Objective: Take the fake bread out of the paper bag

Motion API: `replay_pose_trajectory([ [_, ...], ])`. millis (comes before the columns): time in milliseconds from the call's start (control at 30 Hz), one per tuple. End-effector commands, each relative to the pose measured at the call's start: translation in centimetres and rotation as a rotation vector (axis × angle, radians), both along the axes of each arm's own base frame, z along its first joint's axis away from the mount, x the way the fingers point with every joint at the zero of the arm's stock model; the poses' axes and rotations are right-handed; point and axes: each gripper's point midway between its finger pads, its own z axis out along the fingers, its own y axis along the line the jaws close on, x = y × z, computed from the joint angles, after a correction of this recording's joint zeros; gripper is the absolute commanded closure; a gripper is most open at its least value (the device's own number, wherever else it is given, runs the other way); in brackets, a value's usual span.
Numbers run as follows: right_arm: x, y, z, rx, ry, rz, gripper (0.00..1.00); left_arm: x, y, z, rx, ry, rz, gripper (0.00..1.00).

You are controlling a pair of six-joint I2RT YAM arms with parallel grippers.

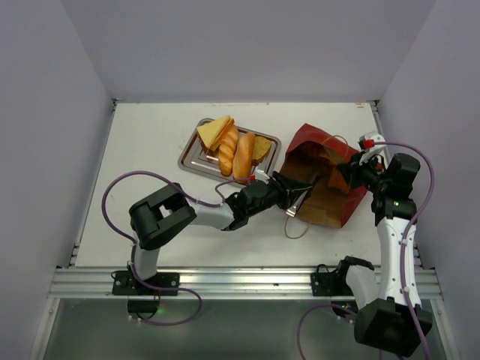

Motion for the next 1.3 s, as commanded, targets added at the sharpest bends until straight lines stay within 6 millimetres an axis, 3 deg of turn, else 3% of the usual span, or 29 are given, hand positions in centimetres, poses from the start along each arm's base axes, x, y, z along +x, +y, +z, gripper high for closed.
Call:
replay_pose_trajectory([
  [0,0.1,0.4,0.9,0.0,-0.038,0.03,0.98,1.0,-0.6,4.0,-0.12,-0.032,0.027,0.55],
  [133,0.0,0.5,0.8,0.001,-0.037,0.033,0.98,1.3,-1.1,4.3,-0.133,-0.029,0.027,0.55],
  [400,0.0,0.5,0.8,0.002,-0.037,0.034,0.98,1.9,-1.6,2.8,-0.131,0.009,0.028,0.54],
  [1267,0.0,0.5,0.8,0.002,-0.038,0.036,0.98,3.9,-2.8,3.1,-0.179,0.02,0.027,0.53],
])
